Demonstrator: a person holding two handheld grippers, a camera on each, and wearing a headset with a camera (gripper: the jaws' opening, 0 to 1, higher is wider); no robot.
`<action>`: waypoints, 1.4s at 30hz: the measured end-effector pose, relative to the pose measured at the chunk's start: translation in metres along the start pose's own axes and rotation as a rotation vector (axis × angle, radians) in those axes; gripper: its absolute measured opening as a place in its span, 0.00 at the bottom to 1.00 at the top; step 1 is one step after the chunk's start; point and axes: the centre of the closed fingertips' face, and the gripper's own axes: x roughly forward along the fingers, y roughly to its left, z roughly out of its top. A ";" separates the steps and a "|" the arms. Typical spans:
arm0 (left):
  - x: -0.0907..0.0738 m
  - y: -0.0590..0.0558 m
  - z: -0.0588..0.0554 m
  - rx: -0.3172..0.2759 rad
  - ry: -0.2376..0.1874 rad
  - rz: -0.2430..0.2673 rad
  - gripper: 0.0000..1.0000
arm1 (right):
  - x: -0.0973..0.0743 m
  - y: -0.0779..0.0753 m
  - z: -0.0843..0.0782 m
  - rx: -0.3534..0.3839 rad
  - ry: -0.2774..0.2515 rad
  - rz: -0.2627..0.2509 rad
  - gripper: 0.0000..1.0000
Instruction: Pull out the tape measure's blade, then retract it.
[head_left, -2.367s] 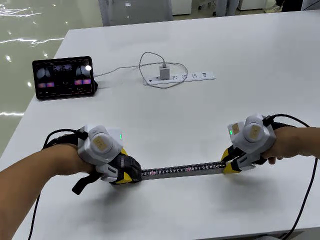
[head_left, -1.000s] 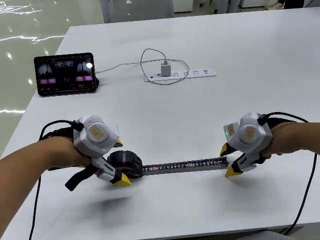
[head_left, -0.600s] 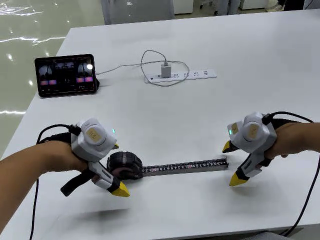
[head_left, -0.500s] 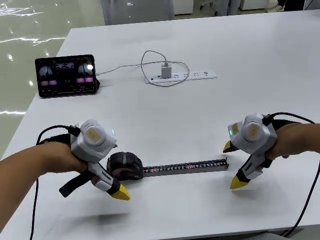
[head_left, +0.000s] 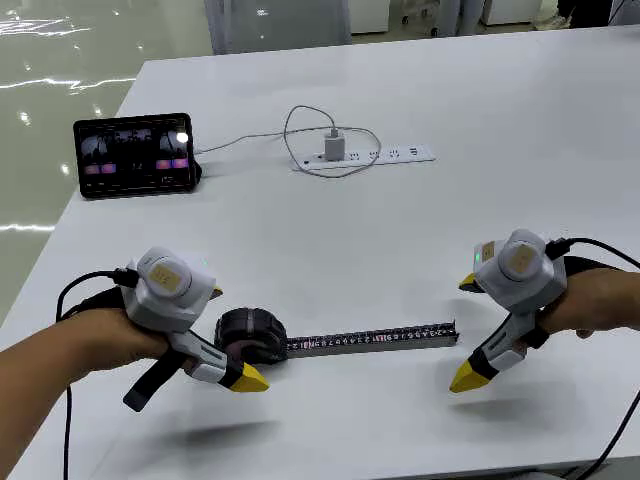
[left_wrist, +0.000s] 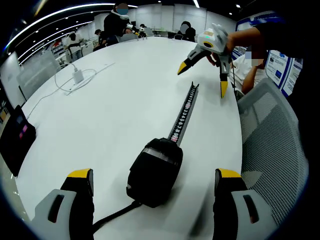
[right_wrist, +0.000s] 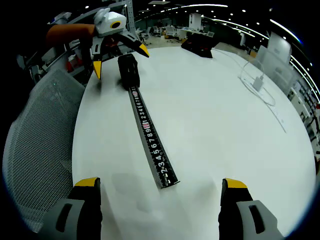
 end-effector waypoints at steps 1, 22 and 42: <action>-0.002 0.002 0.002 -0.017 -0.018 0.012 0.99 | -0.001 -0.001 -0.001 0.013 -0.005 -0.011 0.99; -0.033 0.023 -0.015 -0.258 -0.272 0.238 0.99 | -0.040 -0.004 0.008 0.278 -0.377 -0.209 0.99; -0.067 -0.005 -0.035 -0.247 -0.288 0.286 0.99 | -0.069 0.026 -0.029 0.272 -0.370 -0.322 0.99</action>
